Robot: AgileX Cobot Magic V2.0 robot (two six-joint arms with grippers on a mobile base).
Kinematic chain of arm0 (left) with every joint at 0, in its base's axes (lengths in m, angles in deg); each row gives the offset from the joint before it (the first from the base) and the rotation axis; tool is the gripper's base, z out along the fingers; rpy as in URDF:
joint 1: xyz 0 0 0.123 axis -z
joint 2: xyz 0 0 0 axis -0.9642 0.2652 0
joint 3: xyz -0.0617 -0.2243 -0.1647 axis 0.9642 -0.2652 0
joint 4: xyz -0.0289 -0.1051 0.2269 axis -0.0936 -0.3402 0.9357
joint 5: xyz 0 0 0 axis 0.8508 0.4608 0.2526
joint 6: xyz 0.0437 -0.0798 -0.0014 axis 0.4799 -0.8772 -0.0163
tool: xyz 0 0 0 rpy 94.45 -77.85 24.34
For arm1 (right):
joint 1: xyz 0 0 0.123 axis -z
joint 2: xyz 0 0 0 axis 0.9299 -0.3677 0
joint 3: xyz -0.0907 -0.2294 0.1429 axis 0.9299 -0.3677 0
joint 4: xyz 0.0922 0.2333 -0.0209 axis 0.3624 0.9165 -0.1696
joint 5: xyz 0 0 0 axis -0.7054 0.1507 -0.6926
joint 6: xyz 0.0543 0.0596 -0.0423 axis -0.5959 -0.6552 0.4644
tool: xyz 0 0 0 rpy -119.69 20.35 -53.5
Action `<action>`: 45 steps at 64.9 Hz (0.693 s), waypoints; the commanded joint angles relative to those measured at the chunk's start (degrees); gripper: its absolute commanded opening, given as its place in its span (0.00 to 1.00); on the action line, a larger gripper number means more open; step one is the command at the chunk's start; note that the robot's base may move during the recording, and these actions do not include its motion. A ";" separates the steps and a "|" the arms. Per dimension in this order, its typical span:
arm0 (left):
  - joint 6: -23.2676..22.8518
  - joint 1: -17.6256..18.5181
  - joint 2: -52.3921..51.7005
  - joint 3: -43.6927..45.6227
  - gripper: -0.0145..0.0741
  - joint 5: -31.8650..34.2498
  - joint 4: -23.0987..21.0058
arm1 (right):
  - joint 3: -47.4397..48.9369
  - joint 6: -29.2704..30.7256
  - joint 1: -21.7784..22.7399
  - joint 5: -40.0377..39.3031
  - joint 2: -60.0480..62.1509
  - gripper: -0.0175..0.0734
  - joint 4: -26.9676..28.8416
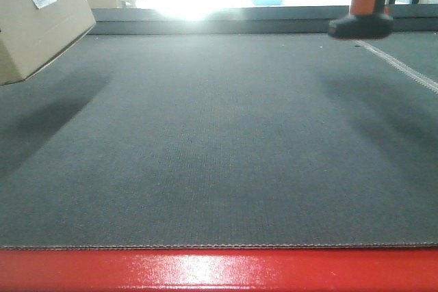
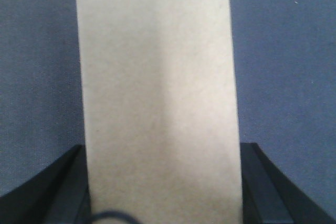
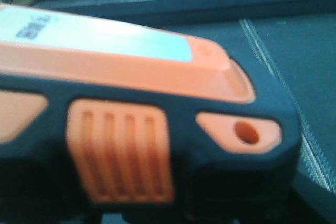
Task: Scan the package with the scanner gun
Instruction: 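Lower the scanner gun onto the table and open the right gripper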
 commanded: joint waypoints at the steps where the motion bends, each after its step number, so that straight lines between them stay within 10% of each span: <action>1: -0.30 -0.15 -0.63 0.77 0.04 0.62 -0.31 | -1.04 -0.44 -0.03 -1.35 1.45 0.02 -0.87; 30: -0.30 -0.15 -0.63 0.77 0.04 0.62 -0.43 | -6.74 -38.28 -0.26 -13.05 -1.56 0.02 -30.84; 45: -0.30 -0.15 -0.63 0.77 0.04 0.62 -0.54 | -7.02 -40.33 -0.53 -14.48 -2.46 0.02 -39.57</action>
